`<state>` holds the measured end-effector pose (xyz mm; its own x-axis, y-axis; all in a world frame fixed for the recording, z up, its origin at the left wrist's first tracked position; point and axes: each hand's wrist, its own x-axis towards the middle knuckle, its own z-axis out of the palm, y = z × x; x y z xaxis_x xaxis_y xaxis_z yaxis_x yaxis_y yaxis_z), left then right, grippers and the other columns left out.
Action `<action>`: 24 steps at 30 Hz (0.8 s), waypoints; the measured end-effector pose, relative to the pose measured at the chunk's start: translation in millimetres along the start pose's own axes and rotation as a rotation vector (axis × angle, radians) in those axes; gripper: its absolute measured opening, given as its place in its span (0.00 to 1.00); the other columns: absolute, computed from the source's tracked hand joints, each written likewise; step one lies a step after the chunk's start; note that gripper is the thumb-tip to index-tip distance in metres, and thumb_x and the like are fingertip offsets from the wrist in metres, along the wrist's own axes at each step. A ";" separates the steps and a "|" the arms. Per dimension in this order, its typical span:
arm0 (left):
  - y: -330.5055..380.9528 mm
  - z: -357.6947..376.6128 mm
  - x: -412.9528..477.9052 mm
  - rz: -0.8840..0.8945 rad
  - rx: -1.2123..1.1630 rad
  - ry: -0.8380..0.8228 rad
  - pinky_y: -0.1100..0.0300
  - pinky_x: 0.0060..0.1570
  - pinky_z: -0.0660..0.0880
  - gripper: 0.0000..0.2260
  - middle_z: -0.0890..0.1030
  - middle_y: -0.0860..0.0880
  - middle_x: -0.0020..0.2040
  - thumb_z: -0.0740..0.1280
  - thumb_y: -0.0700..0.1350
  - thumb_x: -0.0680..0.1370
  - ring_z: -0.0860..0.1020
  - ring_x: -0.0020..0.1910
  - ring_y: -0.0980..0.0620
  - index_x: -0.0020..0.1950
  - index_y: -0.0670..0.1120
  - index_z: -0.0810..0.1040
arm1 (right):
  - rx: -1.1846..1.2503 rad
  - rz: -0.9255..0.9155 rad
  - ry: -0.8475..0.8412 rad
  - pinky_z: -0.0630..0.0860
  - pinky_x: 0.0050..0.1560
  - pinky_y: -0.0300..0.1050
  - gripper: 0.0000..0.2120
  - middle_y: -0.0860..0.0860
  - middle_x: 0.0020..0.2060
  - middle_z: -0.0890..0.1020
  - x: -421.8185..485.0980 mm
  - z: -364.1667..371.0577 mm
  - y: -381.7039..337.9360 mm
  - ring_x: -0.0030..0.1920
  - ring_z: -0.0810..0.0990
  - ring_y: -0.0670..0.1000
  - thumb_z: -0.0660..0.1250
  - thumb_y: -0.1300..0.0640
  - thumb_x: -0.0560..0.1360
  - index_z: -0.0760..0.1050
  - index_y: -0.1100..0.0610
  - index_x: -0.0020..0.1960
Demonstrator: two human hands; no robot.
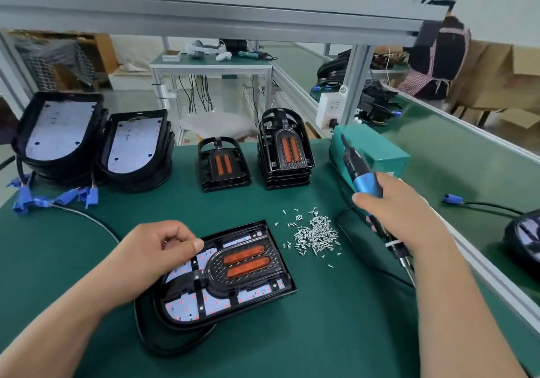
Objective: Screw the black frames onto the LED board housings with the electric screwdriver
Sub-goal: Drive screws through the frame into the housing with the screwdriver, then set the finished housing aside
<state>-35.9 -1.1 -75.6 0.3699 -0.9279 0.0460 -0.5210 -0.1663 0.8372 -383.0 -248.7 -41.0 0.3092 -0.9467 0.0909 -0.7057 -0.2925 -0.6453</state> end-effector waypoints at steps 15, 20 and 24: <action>-2.6 0.9 -0.1 -0.005 -0.041 -0.004 0.57 0.37 0.66 0.19 0.72 0.49 0.32 0.74 0.66 0.70 0.67 0.32 0.53 0.47 0.53 0.86 | -0.477 -0.024 -0.013 0.69 0.38 0.48 0.20 0.43 0.41 0.77 5.8 18.8 0.8 0.44 0.76 0.48 0.73 0.35 0.73 0.71 0.49 0.44; 0.3 0.1 -0.9 0.003 -0.068 -0.013 0.56 0.40 0.69 0.22 0.77 0.43 0.34 0.73 0.70 0.68 0.70 0.33 0.52 0.47 0.53 0.87 | -0.496 -0.012 -0.033 0.70 0.44 0.51 0.23 0.48 0.47 0.75 5.2 16.6 -1.2 0.50 0.74 0.52 0.72 0.32 0.73 0.72 0.50 0.50; 5.2 -2.4 -2.5 0.026 -0.100 0.017 0.59 0.42 0.77 0.23 0.86 0.45 0.40 0.72 0.71 0.71 0.79 0.36 0.55 0.47 0.52 0.88 | -0.515 -0.018 0.032 0.59 0.34 0.42 0.25 0.48 0.50 0.74 3.5 16.5 -3.3 0.50 0.73 0.52 0.69 0.30 0.74 0.74 0.50 0.57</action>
<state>-37.6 1.2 -70.0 0.3707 -0.9256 0.0770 -0.4512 -0.1070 0.8860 -369.0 -248.8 -51.1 0.3103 -0.9421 0.1271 -0.9252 -0.3300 -0.1874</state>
